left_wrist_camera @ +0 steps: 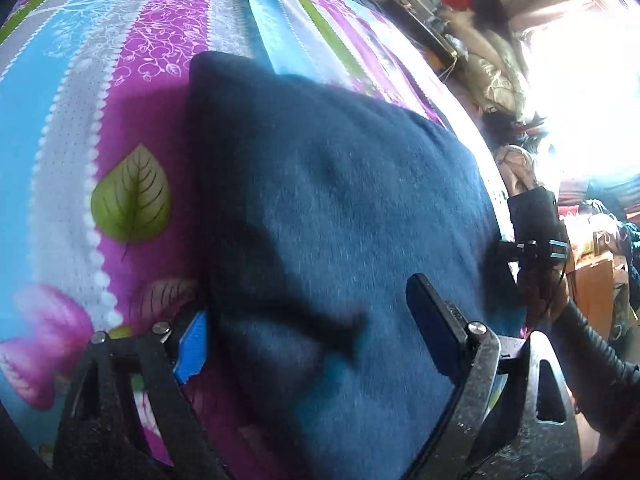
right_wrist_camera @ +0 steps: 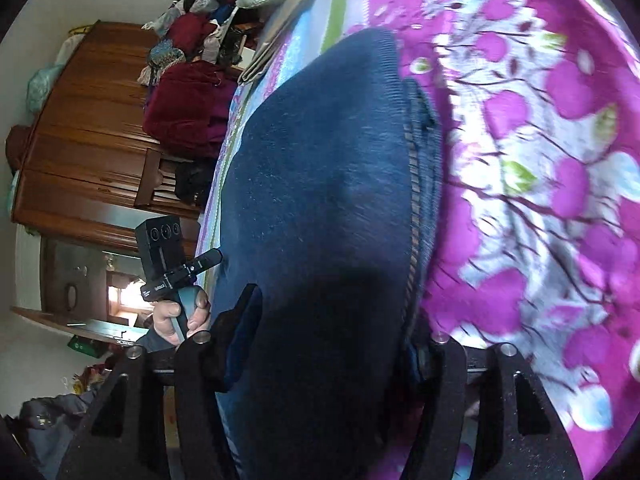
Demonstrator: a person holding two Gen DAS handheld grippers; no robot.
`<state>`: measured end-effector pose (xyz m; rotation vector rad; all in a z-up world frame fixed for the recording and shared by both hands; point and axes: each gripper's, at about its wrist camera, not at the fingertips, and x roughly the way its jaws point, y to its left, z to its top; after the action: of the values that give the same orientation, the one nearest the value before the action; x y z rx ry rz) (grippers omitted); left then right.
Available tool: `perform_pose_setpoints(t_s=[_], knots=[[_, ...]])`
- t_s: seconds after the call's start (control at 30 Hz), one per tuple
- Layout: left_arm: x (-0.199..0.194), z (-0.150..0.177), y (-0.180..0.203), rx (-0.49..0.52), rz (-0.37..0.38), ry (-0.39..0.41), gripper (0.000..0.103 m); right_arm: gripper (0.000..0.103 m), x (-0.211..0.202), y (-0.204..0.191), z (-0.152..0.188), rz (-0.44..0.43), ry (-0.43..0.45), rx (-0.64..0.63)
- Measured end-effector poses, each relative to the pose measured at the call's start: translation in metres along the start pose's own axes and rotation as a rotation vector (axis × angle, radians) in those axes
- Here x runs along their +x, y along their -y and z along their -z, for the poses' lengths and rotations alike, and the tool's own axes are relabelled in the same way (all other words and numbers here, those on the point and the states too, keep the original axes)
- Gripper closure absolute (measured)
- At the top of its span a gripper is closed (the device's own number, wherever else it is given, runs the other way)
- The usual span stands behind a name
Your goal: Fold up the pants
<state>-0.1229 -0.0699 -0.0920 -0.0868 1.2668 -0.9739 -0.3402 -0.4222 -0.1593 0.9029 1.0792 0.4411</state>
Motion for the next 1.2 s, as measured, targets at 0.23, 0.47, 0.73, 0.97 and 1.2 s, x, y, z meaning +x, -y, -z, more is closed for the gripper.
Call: perform_pose_setpoints(t_s=[0.23, 0.47, 0.73, 0.97, 1.2], knots=[[-0.031, -0.001, 0.0, -0.031, 0.028, 0.127, 0.082, 0.074, 0.002, -0.047, 0.011, 0.064, 0.12, -0.119], [-0.099, -0.015, 0.014, 0.043, 0.055, 0.238, 0.087, 0.075, 0.014, -0.107, -0.012, -0.002, 0.136, -0.201], [-0.097, -0.026, -0.101, -0.188, -0.271, 0.196, 0.059, 0.061, 0.06, -0.061, -0.05, 0.227, 0.081, -0.14], [-0.131, 0.02, -0.068, -0.073, -0.24, 0.296, 0.056, 0.054, 0.021, -0.141, -0.007, 0.338, 0.287, -0.354], [-0.038, 0.05, 0.018, 0.211, -0.198, 0.145, 0.055, 0.045, 0.083, -0.177, 0.023, 0.451, 0.267, -0.5]])
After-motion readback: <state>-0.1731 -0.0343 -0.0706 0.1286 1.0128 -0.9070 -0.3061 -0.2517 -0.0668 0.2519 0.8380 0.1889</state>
